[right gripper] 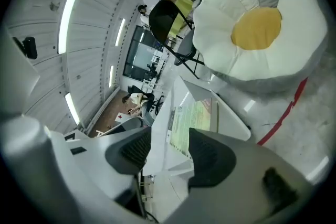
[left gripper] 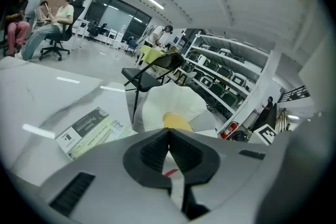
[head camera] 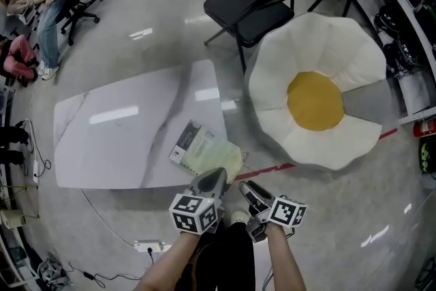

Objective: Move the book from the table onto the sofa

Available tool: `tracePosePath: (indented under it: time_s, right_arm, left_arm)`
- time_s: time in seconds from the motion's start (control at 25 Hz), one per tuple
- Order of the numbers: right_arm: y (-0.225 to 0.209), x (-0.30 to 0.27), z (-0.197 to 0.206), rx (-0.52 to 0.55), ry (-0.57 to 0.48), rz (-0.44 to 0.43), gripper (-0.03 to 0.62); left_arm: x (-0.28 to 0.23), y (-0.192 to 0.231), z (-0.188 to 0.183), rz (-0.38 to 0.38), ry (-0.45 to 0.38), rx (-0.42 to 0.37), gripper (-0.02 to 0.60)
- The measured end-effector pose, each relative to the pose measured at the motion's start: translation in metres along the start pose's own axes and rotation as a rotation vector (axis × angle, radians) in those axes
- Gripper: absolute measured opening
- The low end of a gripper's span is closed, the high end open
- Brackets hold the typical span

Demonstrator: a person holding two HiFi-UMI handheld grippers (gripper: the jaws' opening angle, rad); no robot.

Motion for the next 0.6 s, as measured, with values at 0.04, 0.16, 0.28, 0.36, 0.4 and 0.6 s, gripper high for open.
tracePosePath:
  time_s: [0.04,0.16,0.28,0.36,0.4,0.6]
  right_arm:
    - [-0.007,-0.005,0.002,0.001,0.009,0.002,0.229]
    - [-0.027,-0.02,0.003,0.01,0.022,0.012,0.229]
    - [-0.047,-0.035,0.004,-0.01,0.017,0.006,0.229]
    - [-0.059,-0.044,0.002,-0.019,0.001,-0.004,0.229]
    - [-0.063,-0.048,0.0,-0.017,-0.004,-0.007,0.229]
    - [-0.085,-0.068,0.002,-0.026,0.01,-0.004,0.229]
  left_arm:
    - [-0.005,0.005,0.001,0.004,-0.002,0.002,0.009]
    - [-0.021,0.017,0.001,0.016,-0.006,-0.011,0.009]
    - [-0.035,0.029,0.002,0.019,-0.017,-0.027,0.009]
    - [-0.043,0.036,0.002,0.022,-0.027,-0.028,0.009]
    - [-0.047,0.04,0.002,0.024,-0.032,-0.028,0.009]
    - [-0.058,0.053,0.001,0.028,-0.049,-0.032,0.009]
Point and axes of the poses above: the fingertips, and each gripper's own axes: x backward along the fingers, y to its left, z out of its underside, the point moved 8 cm from there along x, backward along the fingers, and after that the axes turned 4 degrees about x, right-handed, at the moved point
